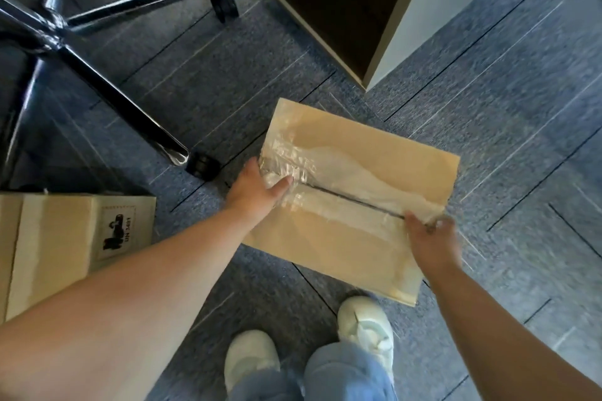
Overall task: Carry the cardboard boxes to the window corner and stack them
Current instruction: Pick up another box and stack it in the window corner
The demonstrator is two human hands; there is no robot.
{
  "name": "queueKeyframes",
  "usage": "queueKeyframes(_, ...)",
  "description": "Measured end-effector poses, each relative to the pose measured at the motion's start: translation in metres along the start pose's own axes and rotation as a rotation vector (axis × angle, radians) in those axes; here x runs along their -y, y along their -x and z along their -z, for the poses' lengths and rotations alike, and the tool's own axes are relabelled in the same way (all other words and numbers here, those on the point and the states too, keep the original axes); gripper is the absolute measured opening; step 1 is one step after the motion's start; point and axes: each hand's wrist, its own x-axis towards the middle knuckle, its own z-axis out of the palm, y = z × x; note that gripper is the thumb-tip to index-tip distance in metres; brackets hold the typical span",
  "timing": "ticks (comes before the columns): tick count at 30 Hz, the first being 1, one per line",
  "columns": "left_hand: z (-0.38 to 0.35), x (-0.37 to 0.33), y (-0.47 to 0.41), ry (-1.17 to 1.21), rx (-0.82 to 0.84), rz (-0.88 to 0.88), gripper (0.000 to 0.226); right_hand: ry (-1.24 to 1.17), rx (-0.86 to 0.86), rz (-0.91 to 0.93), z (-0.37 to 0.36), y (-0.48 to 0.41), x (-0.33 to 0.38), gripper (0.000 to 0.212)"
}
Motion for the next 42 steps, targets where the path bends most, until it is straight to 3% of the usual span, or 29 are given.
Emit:
queueKeyframes(2,-0.001,-0.008,0.001,-0.058,0.043,0.040,0.075,0.013,0.047,-0.001,-0.001,0.001,0.002,0.062)
queueKeyframes(9,0.039,-0.026,0.064,-0.048,0.044,0.005,0.068,0.030,0.025,0.020,0.047,0.056,0.012,0.059)
queueKeyframes(18,0.149,-0.100,0.241,-0.051,-0.056,-0.055,0.059,-0.026,-0.112,0.099,0.184,0.224,0.036,0.074)
queueKeyframes(24,0.221,-0.148,0.360,-0.190,-0.094,-0.205,0.071,-0.150,-0.181,0.114,0.279,0.339,0.021,0.060)
queueKeyframes(32,0.235,-0.196,0.506,-0.179,-0.060,-0.414,0.067,-0.298,-0.298,0.084,0.378,0.453,-0.062,0.045)
queueKeyframes(42,0.130,-0.259,0.687,-0.282,0.092,-0.789,0.061,-0.533,-0.461,-0.077,0.499,0.524,-0.249,0.047)
